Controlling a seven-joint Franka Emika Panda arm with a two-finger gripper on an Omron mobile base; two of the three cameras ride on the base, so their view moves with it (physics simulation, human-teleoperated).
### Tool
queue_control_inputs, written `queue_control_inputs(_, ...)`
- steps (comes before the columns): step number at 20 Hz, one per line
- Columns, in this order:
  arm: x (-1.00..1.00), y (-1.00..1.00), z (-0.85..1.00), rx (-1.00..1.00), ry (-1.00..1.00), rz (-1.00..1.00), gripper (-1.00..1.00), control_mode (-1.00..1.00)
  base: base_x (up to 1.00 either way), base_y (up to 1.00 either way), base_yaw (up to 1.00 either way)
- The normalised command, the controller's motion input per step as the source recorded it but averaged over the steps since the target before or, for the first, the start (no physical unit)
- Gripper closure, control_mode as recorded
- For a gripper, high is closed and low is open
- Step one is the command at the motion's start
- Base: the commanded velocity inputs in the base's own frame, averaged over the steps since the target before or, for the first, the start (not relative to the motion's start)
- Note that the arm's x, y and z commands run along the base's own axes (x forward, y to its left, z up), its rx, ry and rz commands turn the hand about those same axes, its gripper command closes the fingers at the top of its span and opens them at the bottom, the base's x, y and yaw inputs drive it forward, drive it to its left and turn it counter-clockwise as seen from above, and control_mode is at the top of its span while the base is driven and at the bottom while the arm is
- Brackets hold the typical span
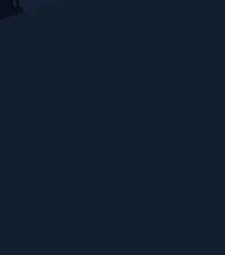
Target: Gather all objects into one cabinet and sort the glasses and bowls to opposite sides.
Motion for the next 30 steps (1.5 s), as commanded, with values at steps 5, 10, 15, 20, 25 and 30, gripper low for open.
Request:
queue_control_inputs(5,0.0,0.0,0.23,-0.07,0.22,0.0,1.0,-1.0,0.0,0.0,0.0)
queue_control_inputs(10,-0.14,0.0,0.0,-0.09,0.29,0.0,1.0,-1.0,0.0,0.0,0.0)
queue_control_inputs(15,-0.01,0.0,-0.01,-0.02,0.07,0.0,1.0,-1.0,0.0,0.0,0.0)
queue_control_inputs(20,0.0,0.0,-0.25,0.0,-0.02,0.0,1.0,-1.0,0.0,0.0,0.0)
queue_control_inputs(25,0.0,0.0,-0.26,0.0,-0.07,0.0,1.0,-1.0,0.0,0.0,0.0)
queue_control_inputs(30,0.07,0.0,-0.17,0.0,-0.05,0.0,1.0,-1.0,0.0,0.0,0.0)
